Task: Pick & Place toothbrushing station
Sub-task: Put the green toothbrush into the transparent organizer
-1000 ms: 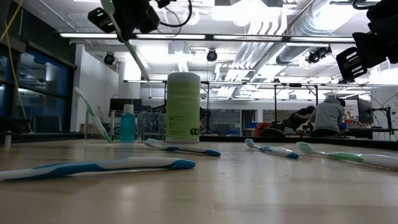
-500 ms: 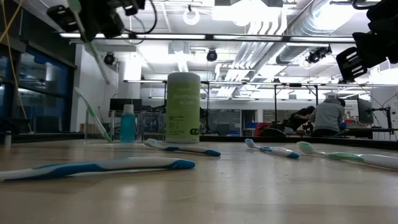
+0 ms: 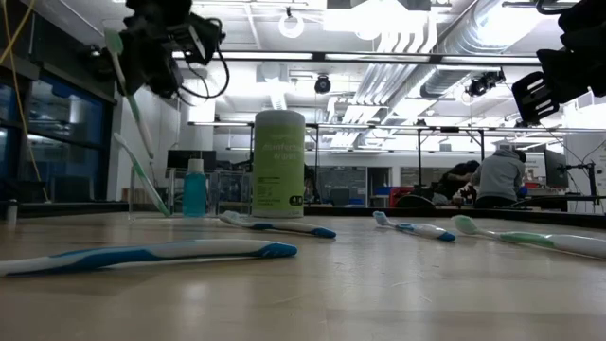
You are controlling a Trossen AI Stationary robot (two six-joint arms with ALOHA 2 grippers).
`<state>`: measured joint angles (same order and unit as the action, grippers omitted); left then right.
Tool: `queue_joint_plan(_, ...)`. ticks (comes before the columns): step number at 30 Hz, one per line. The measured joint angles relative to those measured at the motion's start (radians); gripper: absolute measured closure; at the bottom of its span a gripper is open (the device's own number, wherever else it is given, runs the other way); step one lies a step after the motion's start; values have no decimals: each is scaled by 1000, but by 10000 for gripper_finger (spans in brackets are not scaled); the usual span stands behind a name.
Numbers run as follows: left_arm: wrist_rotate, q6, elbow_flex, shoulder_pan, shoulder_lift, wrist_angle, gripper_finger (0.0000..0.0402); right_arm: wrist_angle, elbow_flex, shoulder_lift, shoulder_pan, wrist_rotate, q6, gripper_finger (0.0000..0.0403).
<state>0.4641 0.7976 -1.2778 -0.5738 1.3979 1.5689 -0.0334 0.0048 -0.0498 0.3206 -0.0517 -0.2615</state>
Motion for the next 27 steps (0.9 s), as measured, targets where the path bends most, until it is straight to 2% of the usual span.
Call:
queue_joint_plan(16,-49,-300,0,-152,209,1,385,0,0,0,0,0,0,319)
queue_joint_plan(27,-77,-364,0,-164,219,-2,336,0,0,0,0,0,0,319)
